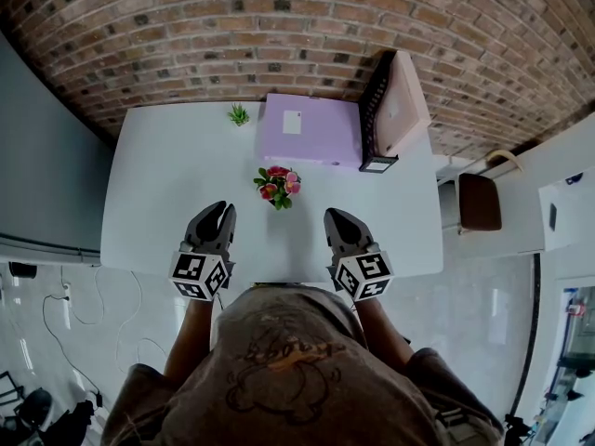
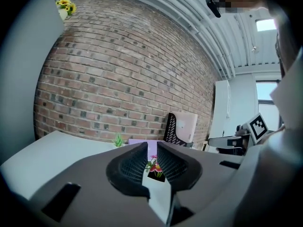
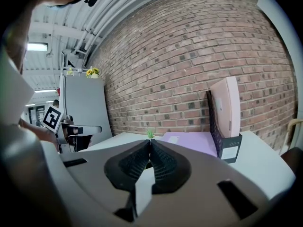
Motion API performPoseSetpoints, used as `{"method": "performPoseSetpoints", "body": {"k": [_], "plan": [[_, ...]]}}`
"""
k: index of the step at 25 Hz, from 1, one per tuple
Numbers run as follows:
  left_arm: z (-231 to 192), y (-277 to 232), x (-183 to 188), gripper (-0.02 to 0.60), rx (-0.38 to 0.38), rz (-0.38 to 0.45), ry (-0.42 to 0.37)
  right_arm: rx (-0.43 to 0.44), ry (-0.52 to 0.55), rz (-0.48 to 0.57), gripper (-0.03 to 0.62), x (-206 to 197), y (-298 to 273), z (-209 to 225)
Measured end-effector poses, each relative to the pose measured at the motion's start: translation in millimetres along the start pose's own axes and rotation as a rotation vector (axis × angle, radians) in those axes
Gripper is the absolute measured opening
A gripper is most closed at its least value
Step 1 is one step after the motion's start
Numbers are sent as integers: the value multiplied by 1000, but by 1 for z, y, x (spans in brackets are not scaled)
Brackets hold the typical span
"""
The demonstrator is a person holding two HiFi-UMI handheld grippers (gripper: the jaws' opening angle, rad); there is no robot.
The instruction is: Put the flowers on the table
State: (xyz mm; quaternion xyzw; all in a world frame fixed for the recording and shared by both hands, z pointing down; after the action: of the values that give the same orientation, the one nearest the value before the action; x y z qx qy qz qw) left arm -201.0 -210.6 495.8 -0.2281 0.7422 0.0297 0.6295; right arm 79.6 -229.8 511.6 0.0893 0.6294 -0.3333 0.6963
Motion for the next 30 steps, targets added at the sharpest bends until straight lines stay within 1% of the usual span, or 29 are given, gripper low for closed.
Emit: {"method": "performPoseSetpoints", "body": {"k": [3, 6, 16, 30], "plan": [[-6, 1, -3, 39, 24, -7, -1, -8, -5, 6, 3, -1, 1, 4], [-9, 0, -4, 23, 22, -7, 16, -14, -7, 11, 3, -1, 2, 7], [-5, -6, 8, 21, 1, 20, 2, -8, 13, 38, 2, 6, 0, 7], [-1, -10, 10, 21, -11, 26, 22, -9, 5, 30, 2, 6, -2, 11]]}}
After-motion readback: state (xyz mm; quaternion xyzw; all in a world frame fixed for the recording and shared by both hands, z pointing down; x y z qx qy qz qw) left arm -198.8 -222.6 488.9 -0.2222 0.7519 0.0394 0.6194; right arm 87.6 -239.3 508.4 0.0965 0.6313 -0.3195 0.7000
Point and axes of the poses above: the fingertips, and each gripper's own axes: y backward along the fingers, z to its right, x out of its top, the point moved 6 cm from there along y, backward along the fingers, and after that the axes turned 2 degrees about -z, right-handed, at the moved point
